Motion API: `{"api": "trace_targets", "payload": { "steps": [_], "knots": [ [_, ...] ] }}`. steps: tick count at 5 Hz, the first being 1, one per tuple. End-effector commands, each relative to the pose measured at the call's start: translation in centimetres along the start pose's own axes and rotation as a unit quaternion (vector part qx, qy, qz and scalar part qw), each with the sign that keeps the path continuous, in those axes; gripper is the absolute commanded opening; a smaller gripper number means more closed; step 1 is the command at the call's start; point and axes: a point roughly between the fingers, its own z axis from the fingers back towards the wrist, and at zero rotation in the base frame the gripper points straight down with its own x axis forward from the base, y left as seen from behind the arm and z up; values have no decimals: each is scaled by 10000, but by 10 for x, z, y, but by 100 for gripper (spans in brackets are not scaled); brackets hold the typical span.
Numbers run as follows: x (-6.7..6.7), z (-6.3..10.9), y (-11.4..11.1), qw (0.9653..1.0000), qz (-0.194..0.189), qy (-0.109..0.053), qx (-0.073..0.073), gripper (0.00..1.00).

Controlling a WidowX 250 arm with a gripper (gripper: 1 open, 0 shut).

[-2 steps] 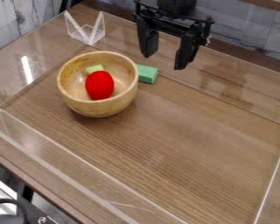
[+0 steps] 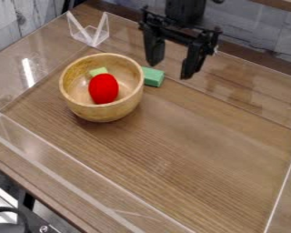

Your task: Move the red fruit to the right side of the table

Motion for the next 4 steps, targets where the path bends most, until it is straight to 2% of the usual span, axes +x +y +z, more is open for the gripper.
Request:
{"api": "trace_targets", "payload": {
  "steps": [1, 2, 4],
  "knots": [
    [8, 11, 19, 9995, -134, -260, 77, 100],
    [10, 6, 39, 9993, -257, -247, 142, 100],
    [-16, 3, 77, 9991, 112, -303, 266, 100]
  ]
}}
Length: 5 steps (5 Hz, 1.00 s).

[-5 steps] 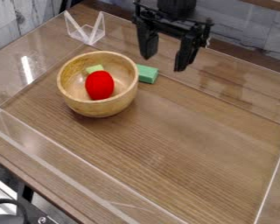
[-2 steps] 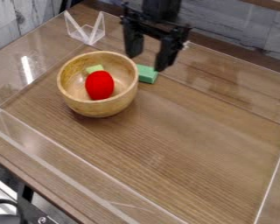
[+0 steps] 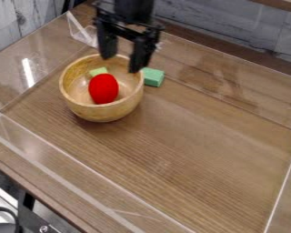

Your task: Move the red fruit to the right side of the table

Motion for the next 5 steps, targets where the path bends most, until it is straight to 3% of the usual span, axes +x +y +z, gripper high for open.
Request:
{"api": "trace_targets", "payload": {
  "steps": [1, 2, 4, 5],
  "knots": [
    [1, 4, 25, 9989, -216, -365, 182, 100],
    [6, -10, 39, 9984, -304, -419, 237, 100],
    [15, -9, 25, 9962, -660, -467, 332, 100],
    [18, -33, 18, 9973, -424, -487, 351, 100]
  ]
}}
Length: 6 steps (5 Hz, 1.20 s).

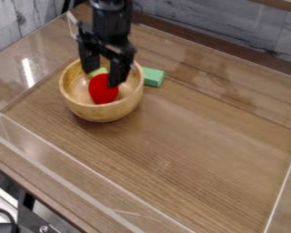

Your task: Move the red fruit to the right side of the table

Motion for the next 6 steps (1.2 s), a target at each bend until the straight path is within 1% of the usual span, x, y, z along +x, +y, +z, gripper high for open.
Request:
{"api": "trace_targets", "payload": {
  "steps": [1, 2, 3, 4, 6],
  "knots": [
    [6, -12, -5, 9994, 254, -222, 118, 100],
    [8, -24, -8, 9988, 348, -339, 88, 100],
    [12, -23, -8, 9991, 21, -428, 76, 100],
    [16, -21, -8, 9984, -269, -493, 77, 100],
    [21, -20, 24, 9982, -117, -581, 29, 100]
  ]
}}
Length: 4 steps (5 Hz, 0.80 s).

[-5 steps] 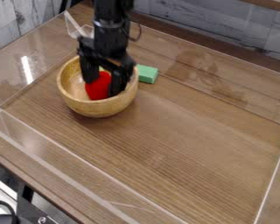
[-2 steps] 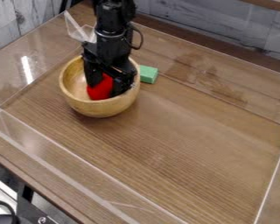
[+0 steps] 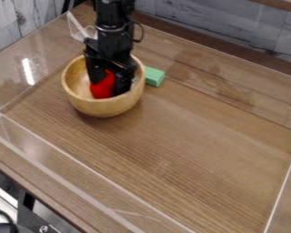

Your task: Move the red fruit to the right side of the table

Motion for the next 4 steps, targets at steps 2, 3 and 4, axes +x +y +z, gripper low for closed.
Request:
{"api": "trace_targets", "payload": {
  "steps": [2, 3, 4],
  "knots": [
    [0, 14, 16, 9951, 975, -143, 1, 100],
    [5, 4, 19, 9958, 908, -135, -20, 0],
    [0, 30, 21, 9893, 1418, -343, 78, 0]
  ]
}}
